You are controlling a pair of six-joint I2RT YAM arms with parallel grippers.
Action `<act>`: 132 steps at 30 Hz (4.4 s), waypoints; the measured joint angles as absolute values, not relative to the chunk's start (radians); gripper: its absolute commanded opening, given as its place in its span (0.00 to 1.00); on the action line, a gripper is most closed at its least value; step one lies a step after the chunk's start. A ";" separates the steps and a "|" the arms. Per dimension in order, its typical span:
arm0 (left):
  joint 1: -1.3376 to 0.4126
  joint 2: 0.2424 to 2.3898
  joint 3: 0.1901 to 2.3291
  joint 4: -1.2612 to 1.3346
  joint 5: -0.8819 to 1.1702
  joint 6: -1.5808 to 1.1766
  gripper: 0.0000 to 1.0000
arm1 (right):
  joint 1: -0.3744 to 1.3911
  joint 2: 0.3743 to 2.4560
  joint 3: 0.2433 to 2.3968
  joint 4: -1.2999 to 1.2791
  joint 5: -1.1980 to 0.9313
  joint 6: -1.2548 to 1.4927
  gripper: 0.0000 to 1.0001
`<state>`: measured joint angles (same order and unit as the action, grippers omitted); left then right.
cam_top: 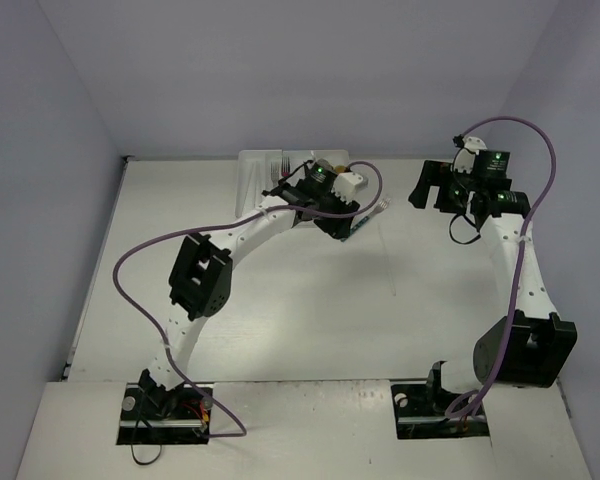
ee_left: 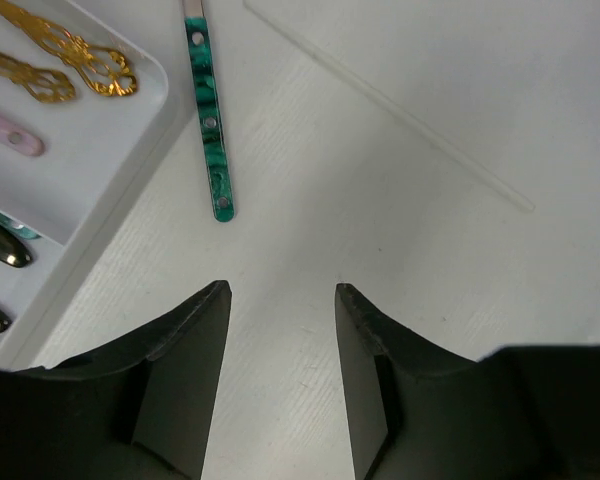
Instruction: Sort the eating utensils into containers
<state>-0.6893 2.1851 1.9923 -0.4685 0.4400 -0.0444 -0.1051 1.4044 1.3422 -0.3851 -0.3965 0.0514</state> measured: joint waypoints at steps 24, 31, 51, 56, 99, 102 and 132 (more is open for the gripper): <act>-0.719 2.418 2.080 -0.436 0.286 -0.086 0.42 | -0.118 1.404 1.335 -0.385 -0.423 0.060 0.91; -0.718 2.459 2.117 -0.412 0.291 -0.096 0.42 | -0.119 1.404 1.335 -0.385 -0.431 0.064 0.91; -0.715 2.545 2.233 -0.386 0.334 -0.144 0.00 | -0.119 1.404 1.335 -0.385 -0.438 0.072 0.90; -0.720 2.475 2.125 -0.392 0.331 -0.142 0.00 | -0.119 1.399 1.334 -0.385 -0.442 0.076 0.90; -0.447 1.942 1.750 -0.438 -0.081 -0.479 0.00 | -0.125 1.349 1.299 -0.370 -0.444 0.079 0.90; -0.458 1.942 1.750 -0.437 -0.069 -0.485 0.00 | -0.125 1.349 1.299 -0.368 -0.444 0.079 0.90; -0.404 2.218 1.913 -0.399 0.175 -0.566 0.00 | -0.126 1.355 1.291 -0.360 -0.444 0.079 0.89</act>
